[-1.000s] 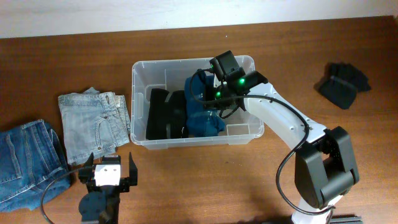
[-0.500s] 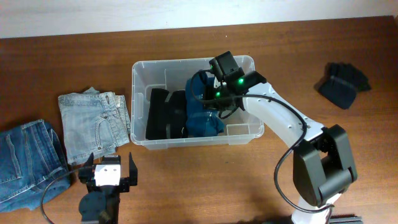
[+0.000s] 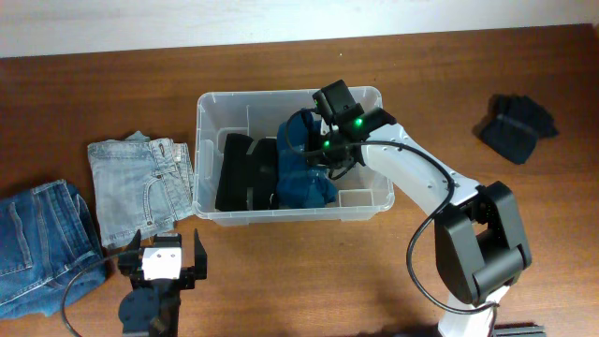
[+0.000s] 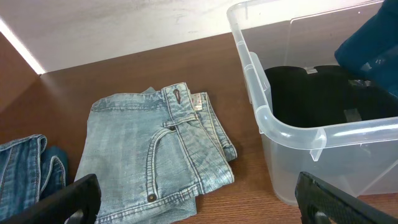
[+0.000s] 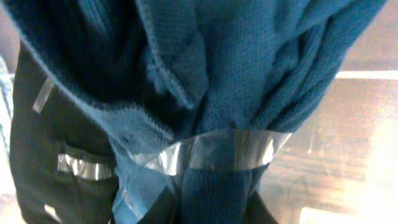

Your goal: Pack container

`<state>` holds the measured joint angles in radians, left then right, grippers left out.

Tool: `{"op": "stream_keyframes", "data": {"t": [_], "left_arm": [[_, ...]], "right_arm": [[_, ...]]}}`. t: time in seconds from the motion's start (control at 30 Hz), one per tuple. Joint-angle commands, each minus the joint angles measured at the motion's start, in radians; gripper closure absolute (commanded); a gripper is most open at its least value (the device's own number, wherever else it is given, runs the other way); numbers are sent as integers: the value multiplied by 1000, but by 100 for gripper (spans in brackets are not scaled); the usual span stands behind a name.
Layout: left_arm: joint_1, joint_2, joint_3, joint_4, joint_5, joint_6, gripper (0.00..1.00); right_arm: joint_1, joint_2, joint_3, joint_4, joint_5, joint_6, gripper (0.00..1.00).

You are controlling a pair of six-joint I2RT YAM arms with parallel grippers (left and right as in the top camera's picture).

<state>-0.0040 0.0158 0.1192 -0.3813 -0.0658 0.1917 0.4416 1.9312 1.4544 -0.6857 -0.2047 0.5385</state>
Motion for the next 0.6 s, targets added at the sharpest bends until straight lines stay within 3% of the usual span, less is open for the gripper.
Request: {"op": "stream_keyframes", "data": {"t": [0.0,0.17,0.23,0.37,0.57], "left_arm": [[5,-4,-5,2,10,16,1],[5,-4,-5,2,10,16,1],[5,-4,-5,2,10,16,1],[5,-4,-5,2,10,16,1],[5,-4,-5,2,10,16,1]], "right_arm": [[16,8,6,15,7,-54,68],[16,8,6,14,8,-98,42],[16,8,6,14,8,-98,24],[16,8,6,16,9,-171,1],[-15,5,47,-34,90,-315,1]]}}
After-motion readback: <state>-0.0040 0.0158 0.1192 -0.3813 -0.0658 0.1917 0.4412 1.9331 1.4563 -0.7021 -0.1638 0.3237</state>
